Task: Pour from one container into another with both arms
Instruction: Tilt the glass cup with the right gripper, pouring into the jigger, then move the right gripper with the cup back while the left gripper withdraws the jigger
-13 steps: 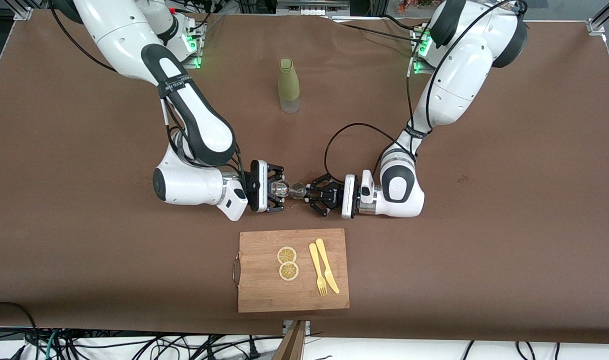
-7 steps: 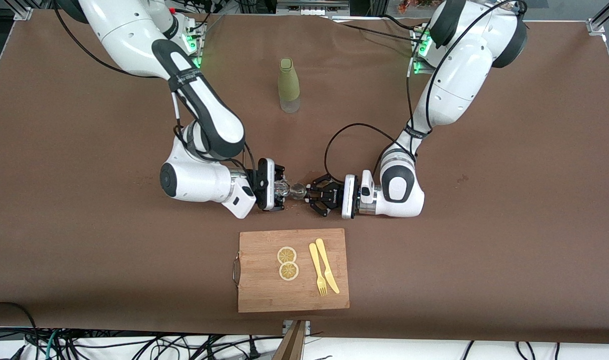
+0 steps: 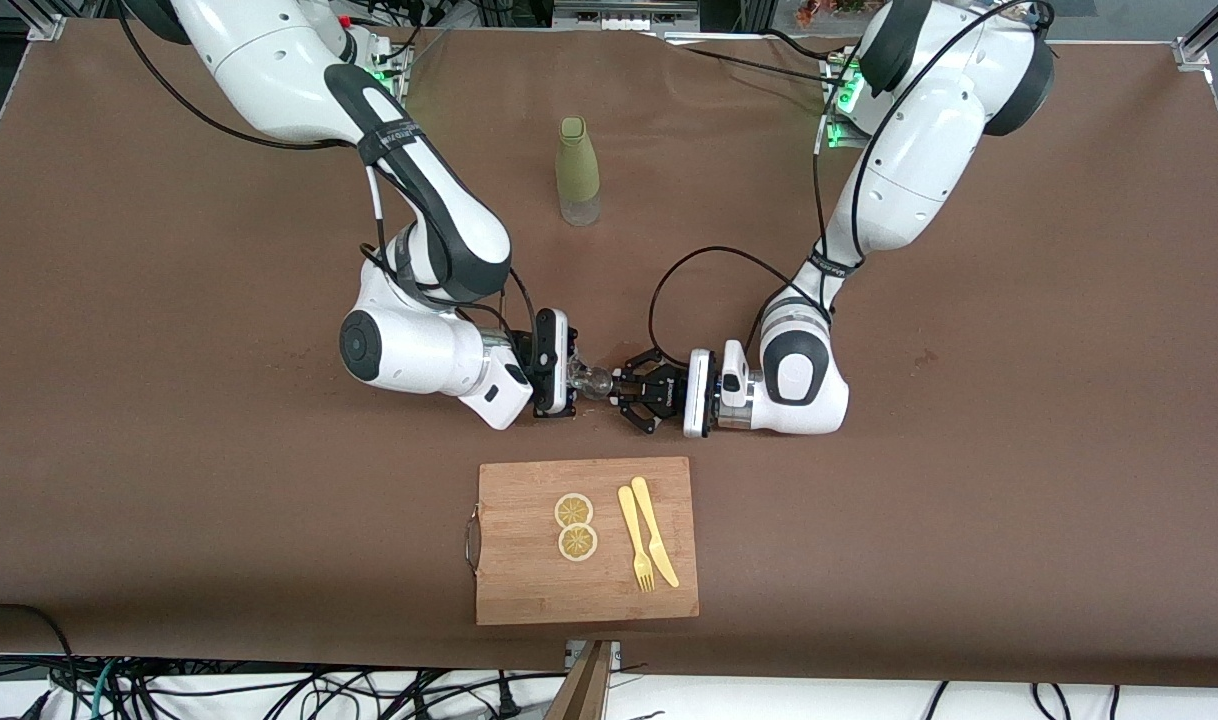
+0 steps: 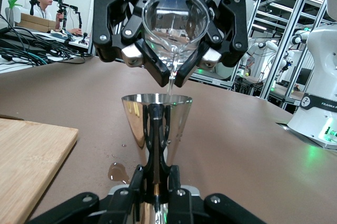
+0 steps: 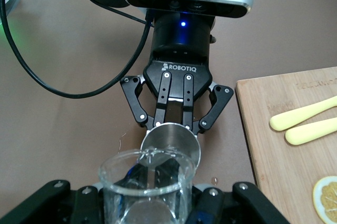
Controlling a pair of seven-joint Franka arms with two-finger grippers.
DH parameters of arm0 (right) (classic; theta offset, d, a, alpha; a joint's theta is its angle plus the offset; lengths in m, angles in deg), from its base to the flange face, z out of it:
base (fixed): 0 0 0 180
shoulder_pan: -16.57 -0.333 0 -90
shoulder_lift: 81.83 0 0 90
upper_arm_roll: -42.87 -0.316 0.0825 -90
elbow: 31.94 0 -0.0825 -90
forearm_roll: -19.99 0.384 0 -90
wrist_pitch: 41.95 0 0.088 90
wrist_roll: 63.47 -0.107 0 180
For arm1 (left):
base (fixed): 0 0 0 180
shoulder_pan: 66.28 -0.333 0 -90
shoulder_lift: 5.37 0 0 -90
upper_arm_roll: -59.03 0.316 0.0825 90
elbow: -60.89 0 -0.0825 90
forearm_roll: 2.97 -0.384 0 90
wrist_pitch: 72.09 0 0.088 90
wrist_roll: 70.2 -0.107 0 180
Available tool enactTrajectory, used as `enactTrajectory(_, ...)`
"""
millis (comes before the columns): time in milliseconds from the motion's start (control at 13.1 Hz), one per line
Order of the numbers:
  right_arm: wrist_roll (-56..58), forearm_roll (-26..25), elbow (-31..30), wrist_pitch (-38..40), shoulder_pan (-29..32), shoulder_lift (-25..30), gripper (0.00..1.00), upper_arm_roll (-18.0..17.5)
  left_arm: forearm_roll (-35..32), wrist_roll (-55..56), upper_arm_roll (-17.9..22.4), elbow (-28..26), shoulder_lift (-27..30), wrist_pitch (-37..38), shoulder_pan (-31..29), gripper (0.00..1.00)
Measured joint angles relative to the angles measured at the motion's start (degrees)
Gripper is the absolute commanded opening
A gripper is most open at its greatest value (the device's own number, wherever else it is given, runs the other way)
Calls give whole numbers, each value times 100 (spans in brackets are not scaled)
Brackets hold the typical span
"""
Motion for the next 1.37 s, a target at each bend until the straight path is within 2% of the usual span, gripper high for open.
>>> enactTrajectory(381,-27,99,0,-2,25,0,0,4,0,-2,0,17,0,-5,1,0)
enactTrajectory(686,88,839,3,-15,41,0,0,28,0,-3,0,46,-6,-12,1,0)
enactTrajectory(992,693,1503,16,-4,169,4,0,39,0,-20,17,58,-13,-17,-6,0)
enactTrajectory(1144,972,1717,34,319,369,39,0,44,0,-86,60,60,-13,-12,-32,0)
enactTrajectory(1373,1578,1963,35,1208,936,112,0,67,0,-268,167,62,-13,132,-204,0)
